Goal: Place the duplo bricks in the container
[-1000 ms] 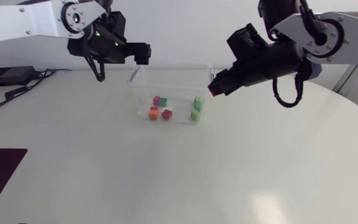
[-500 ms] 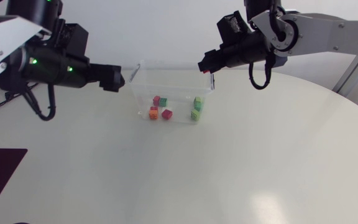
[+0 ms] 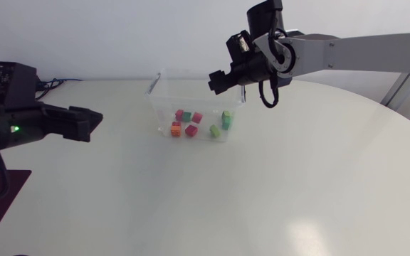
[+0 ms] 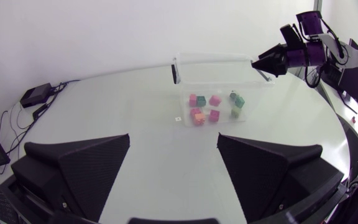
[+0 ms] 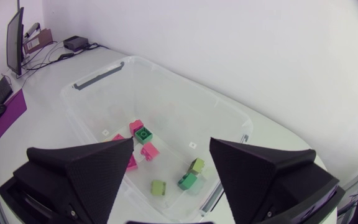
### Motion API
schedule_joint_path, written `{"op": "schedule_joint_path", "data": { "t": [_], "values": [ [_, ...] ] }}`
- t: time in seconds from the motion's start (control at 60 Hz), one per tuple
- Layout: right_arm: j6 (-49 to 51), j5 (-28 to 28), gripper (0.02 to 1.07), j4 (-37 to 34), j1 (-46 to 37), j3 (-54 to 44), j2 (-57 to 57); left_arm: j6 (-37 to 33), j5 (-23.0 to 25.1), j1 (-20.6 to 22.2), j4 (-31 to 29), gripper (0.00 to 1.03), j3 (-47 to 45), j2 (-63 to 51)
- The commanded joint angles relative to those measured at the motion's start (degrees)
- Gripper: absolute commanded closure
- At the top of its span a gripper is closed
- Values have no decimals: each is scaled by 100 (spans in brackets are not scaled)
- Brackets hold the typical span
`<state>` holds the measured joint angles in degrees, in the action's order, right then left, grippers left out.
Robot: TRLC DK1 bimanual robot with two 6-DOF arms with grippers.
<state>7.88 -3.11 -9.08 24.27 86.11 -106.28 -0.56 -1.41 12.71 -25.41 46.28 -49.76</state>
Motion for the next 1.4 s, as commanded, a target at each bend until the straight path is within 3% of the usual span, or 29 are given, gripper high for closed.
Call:
{"op": "schedule_joint_path", "data": {
  "t": [0.0, 0.833, 1.383],
  "values": [
    [-111, 48, 7, 187, -10, -279, 283, -173, -8, -164, 62, 5, -242, 388],
    [91, 373, 7, 697, -1575, -3838, 4607, -647, -8, -1078, 502, 5, -1816, 3130],
    [339, 375, 7, 461, -2595, -6101, 8062, -672, 5, -1487, 1014, 5, -2590, 4328]
  ]
}}
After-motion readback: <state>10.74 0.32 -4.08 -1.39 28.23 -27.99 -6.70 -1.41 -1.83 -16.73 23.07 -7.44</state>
